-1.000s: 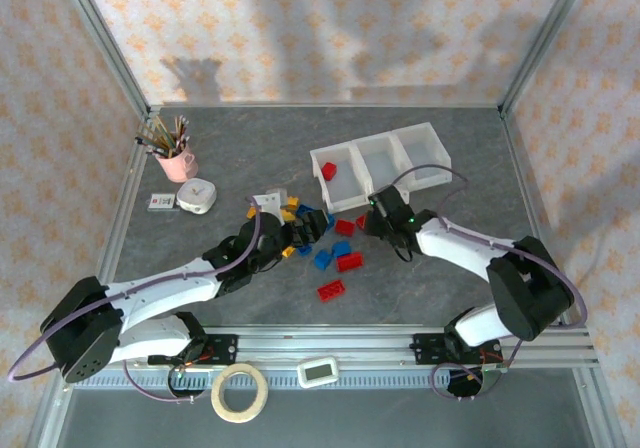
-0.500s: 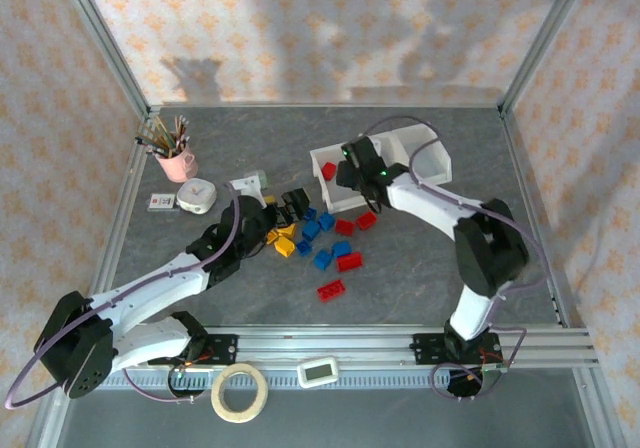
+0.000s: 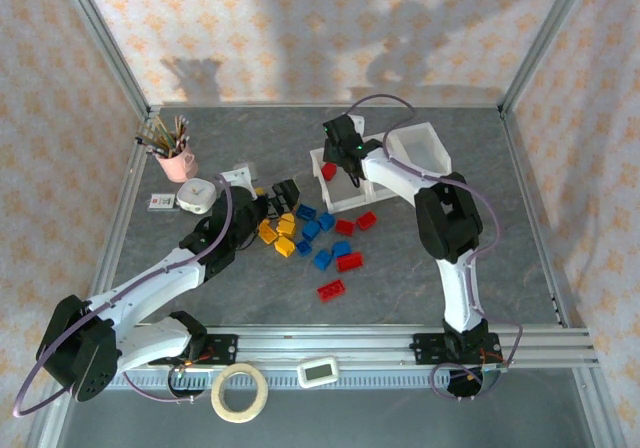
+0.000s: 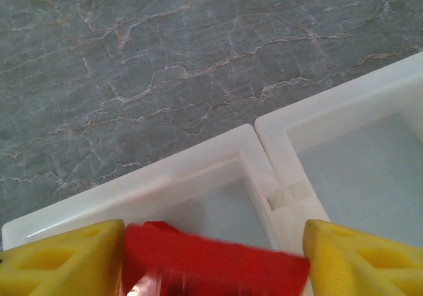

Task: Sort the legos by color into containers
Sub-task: Place the lego in the container, then pick up the lego from the center of the table.

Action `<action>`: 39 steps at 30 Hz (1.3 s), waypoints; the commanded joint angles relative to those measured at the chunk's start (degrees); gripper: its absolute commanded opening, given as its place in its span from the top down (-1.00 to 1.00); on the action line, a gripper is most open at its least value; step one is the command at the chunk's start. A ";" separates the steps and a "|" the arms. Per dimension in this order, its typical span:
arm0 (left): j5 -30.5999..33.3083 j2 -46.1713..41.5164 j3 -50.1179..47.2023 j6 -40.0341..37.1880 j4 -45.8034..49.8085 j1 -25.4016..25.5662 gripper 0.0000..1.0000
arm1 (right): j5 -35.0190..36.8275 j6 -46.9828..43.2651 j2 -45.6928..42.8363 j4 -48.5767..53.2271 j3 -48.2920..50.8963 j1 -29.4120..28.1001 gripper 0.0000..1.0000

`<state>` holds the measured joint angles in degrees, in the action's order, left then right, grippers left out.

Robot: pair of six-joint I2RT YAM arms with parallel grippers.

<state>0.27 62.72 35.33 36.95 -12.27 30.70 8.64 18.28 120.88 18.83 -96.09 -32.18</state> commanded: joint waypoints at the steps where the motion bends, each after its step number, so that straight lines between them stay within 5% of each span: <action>1: -1.30 0.11 1.81 -1.40 0.64 -0.39 -0.98 | 1.58 -0.40 -1.12 2.01 -2.43 0.01 -0.47; 9: -2.84 0.21 2.32 -0.98 0.60 -0.62 -0.98 | -0.96 -0.36 -8.67 1.51 2.54 0.02 -0.55; 26: -8.67 -1.73 -4.30 5.65 -3.10 1.91 -0.98 | -5.27 6.64 -33.69 -2.03 37.48 -0.32 -0.68; 39: -5.30 2.36 -5.98 9.10 -7.28 8.92 -0.99 | -6.08 12.47 -32.71 -9.39 48.77 -3.05 -0.76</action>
<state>-6.68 64.29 30.13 44.62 -16.21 39.09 1.93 28.64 86.78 12.69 -47.44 -34.79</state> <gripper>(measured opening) 0.991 0.880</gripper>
